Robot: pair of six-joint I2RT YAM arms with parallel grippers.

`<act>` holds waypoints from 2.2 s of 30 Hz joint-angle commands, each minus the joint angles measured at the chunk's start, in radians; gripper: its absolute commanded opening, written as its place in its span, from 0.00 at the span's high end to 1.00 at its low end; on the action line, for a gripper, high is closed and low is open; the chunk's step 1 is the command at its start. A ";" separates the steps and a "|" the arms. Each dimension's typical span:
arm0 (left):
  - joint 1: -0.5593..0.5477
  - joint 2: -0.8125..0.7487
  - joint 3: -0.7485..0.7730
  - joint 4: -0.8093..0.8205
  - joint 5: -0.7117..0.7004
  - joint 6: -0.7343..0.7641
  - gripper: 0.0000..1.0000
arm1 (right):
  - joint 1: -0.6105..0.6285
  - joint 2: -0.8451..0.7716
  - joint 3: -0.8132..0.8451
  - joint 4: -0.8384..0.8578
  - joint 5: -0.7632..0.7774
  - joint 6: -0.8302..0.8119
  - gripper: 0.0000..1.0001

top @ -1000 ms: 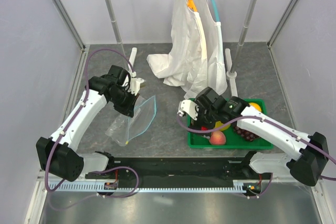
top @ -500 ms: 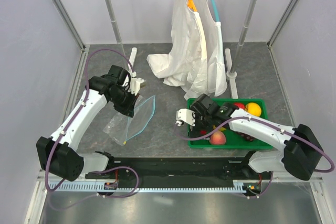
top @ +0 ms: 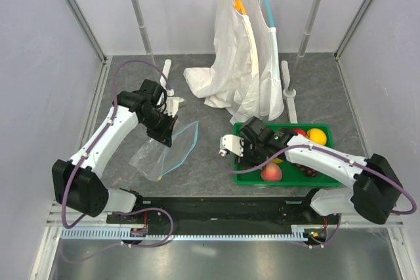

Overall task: Place the food in the zip-top bag and seal the zipper
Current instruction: Pick up the fake fruit from the bin, then place the fake fruit in the zipper food storage bag, then pick up the fake fruit from the bin.

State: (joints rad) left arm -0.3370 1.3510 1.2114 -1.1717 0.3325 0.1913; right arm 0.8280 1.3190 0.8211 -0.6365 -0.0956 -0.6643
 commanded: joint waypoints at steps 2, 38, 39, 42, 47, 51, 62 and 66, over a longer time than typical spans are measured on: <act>0.004 0.049 0.074 0.035 0.109 -0.062 0.98 | -0.001 -0.101 0.205 -0.005 -0.144 0.170 0.91; 0.110 0.091 0.117 0.027 0.438 -0.168 0.98 | 0.097 0.342 0.490 0.164 -0.138 0.477 0.17; 0.115 0.091 0.119 0.026 0.445 -0.168 0.98 | 0.099 0.335 0.492 0.153 -0.133 0.441 0.12; 0.139 0.085 0.122 0.026 0.499 -0.181 0.98 | 0.097 0.301 0.497 0.094 -0.133 0.343 0.07; 0.150 0.044 0.116 0.050 0.540 -0.220 0.98 | 0.097 0.228 0.478 0.002 -0.082 0.155 0.02; 0.151 0.023 0.079 0.067 0.514 -0.239 0.98 | 0.095 0.177 0.504 -0.052 -0.113 0.083 0.02; 0.151 0.025 -0.024 0.147 0.534 -0.273 0.98 | 0.097 -0.085 0.500 -0.330 -0.201 0.169 0.02; 0.150 0.019 -0.027 0.155 0.537 -0.274 0.98 | 0.094 -0.204 0.327 -0.376 -0.070 0.198 0.02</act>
State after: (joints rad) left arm -0.1890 1.3872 1.1870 -1.0607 0.8230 -0.0486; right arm 0.9237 1.1858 1.2743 -0.8803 -0.2848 -0.4969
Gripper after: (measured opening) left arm 0.027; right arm 0.981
